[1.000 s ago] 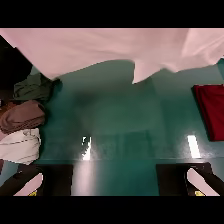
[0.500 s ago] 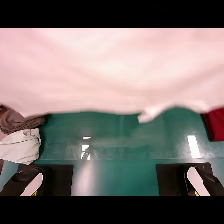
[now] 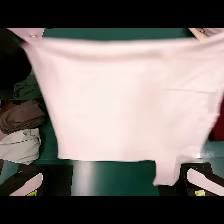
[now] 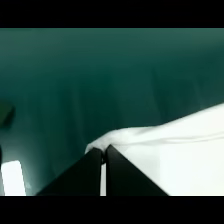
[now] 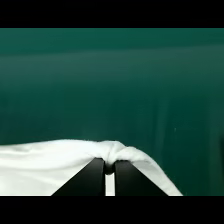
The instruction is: Fold the shirts.
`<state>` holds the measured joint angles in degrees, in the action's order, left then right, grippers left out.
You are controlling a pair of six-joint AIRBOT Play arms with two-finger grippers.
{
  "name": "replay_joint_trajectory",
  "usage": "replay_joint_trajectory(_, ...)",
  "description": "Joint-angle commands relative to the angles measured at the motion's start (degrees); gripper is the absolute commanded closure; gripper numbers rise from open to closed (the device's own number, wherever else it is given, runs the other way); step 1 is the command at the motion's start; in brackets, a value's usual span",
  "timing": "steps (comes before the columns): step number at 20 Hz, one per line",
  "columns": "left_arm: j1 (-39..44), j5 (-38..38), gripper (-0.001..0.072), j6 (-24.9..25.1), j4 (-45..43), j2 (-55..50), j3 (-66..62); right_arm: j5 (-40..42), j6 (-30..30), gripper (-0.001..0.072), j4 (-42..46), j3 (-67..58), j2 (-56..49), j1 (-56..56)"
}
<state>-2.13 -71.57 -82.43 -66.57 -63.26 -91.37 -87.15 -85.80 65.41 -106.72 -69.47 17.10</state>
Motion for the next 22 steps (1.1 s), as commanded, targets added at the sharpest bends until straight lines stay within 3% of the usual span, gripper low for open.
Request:
replay_joint_trajectory(1, 0.0, 0.2, 0.0684, 2.6, 3.1, -12.1, 7.7, -3.1, -1.4, 0.0693, 7.4, 6.6, -10.8, -7.3)
replay_joint_trajectory(4, 0.0, 8.9, 0.0683, 7.8, 6.3, -21.9, 7.9, 4.8, -3.1, 0.0693, 8.2, 7.1, -19.3, -8.9)
replay_joint_trajectory(11, 0.0, 34.3, 0.0684, 7.9, 9.6, -27.1, 6.2, 29.0, -4.3, 0.0693, 9.1, 7.2, -25.2, -8.7)
replay_joint_trajectory(15, 0.0, 31.7, 0.0684, 13.0, 9.5, -27.1, 5.8, 28.2, -4.0, 0.0693, 15.0, 7.2, -25.1, -8.9)
replay_joint_trajectory(17, 0.0, 26.6, 0.0684, 15.6, 8.4, -27.1, 5.9, 22.1, -2.8, 0.0693, 18.1, 7.2, -25.2, -8.9)
replay_joint_trajectory(20, 0.0, 20.1, 0.0684, 15.7, 6.0, -27.1, 8.5, 11.0, 1.1, 0.0693, 20.4, 8.5, -25.0, -8.8)
replay_joint_trajectory(22, 0.0, 18.6, 0.0684, 16.5, 6.1, -27.1, 12.0, 9.2, 1.4, 0.0693, 20.4, 13.2, -23.4, -8.7)
